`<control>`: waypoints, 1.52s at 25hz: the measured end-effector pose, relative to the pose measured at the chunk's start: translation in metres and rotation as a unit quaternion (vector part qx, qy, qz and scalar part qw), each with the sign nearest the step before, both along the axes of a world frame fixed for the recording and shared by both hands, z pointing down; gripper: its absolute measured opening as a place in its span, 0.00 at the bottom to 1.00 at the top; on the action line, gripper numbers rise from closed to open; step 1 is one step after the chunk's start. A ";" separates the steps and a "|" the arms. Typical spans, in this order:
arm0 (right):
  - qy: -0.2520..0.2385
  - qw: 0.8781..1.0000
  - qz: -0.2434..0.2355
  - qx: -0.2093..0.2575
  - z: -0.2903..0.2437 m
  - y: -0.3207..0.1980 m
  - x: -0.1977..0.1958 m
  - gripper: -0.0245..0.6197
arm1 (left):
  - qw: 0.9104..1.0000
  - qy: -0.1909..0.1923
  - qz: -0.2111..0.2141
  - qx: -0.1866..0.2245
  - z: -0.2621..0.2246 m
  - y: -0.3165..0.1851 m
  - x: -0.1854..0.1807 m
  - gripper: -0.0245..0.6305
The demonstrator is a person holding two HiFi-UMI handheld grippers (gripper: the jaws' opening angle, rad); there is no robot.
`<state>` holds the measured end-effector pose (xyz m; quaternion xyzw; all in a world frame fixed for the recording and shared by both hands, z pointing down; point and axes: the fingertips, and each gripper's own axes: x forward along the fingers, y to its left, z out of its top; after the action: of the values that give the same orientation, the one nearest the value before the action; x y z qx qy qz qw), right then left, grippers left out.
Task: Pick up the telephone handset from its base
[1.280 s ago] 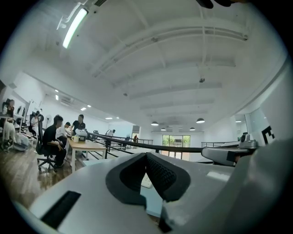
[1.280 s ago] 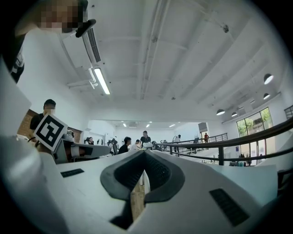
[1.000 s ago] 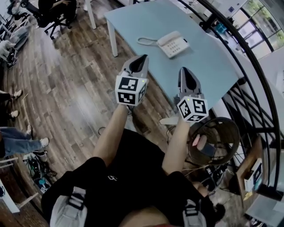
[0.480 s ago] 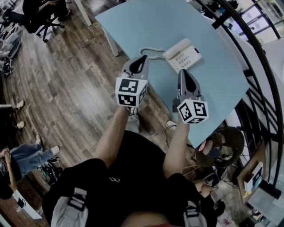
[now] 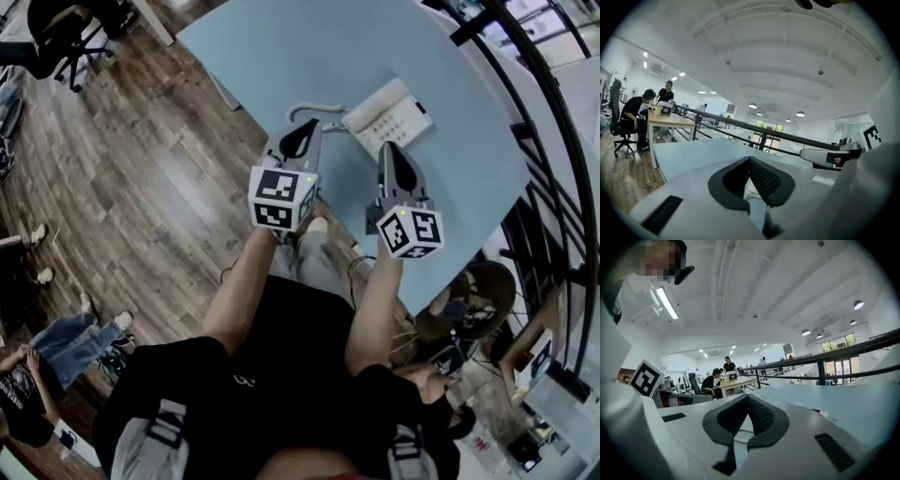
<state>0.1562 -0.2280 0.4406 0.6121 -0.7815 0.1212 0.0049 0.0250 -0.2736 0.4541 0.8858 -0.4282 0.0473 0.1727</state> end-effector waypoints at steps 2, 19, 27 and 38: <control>-0.003 1.000 0.006 -0.010 0.008 -0.007 0.007 0.03 | 1.000 -0.002 0.001 -0.007 0.007 -0.007 0.005 0.04; -0.141 0.973 0.006 -0.184 0.124 -0.088 0.071 0.34 | 0.996 -0.038 -0.003 -0.076 0.063 -0.053 0.052 0.04; -0.214 0.950 0.012 -0.228 0.156 -0.126 0.076 0.38 | 0.995 -0.035 -0.005 -0.094 0.080 -0.063 0.065 0.04; -0.249 0.926 0.037 -0.281 0.178 -0.150 0.072 0.26 | 0.995 -0.006 -0.007 -0.104 0.077 -0.065 0.070 0.04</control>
<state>0.2285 -0.3776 0.6183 0.5645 -0.6682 0.4841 -0.0228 0.0949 -0.3382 0.5316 0.8596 -0.4283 0.0961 0.2615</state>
